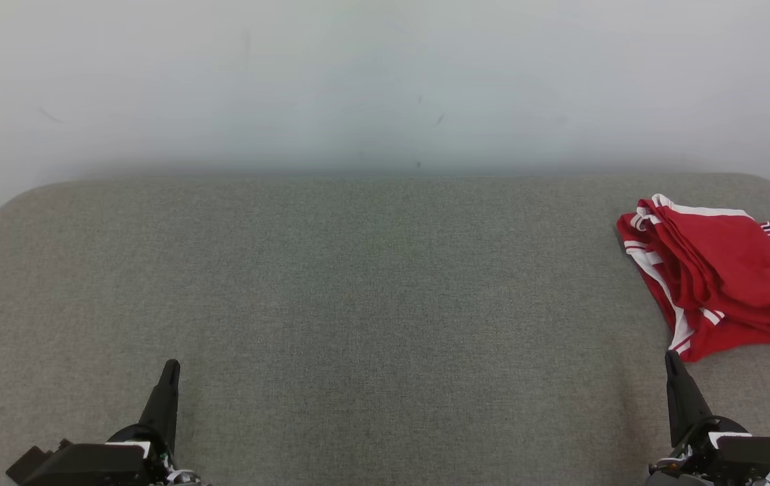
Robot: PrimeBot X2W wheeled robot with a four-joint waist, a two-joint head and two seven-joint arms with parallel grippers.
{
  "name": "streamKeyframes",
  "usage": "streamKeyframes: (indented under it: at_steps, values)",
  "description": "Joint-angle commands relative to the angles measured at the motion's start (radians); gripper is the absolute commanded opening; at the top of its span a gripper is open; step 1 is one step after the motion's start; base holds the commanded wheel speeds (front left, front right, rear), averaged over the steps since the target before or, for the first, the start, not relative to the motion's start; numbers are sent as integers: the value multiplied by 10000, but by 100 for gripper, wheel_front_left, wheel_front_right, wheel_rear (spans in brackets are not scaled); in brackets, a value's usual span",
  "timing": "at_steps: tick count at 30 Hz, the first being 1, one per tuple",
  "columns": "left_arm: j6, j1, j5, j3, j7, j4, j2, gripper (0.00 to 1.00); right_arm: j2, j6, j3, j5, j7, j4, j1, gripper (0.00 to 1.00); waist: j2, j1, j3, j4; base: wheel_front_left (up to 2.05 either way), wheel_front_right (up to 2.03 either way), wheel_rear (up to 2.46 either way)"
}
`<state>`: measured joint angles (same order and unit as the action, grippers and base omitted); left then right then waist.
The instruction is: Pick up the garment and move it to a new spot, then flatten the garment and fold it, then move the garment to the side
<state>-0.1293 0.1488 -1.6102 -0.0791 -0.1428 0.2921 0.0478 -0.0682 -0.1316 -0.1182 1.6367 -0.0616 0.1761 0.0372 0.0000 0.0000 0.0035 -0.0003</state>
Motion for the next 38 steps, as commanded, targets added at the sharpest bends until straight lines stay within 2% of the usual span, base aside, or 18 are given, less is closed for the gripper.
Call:
streamKeyframes:
  at_steps: [1,38]
  values:
    - [-38,145,-54,-46,-45,14,44,0,28,17,-30,-4,-46,-26,1,0,0,0,0,0,0,0,0]
    - [-38,144,-53,-45,-43,12,44,0,91,17,-111,-103,-104,-18,12,0,0,0,0,0,0,0,0]
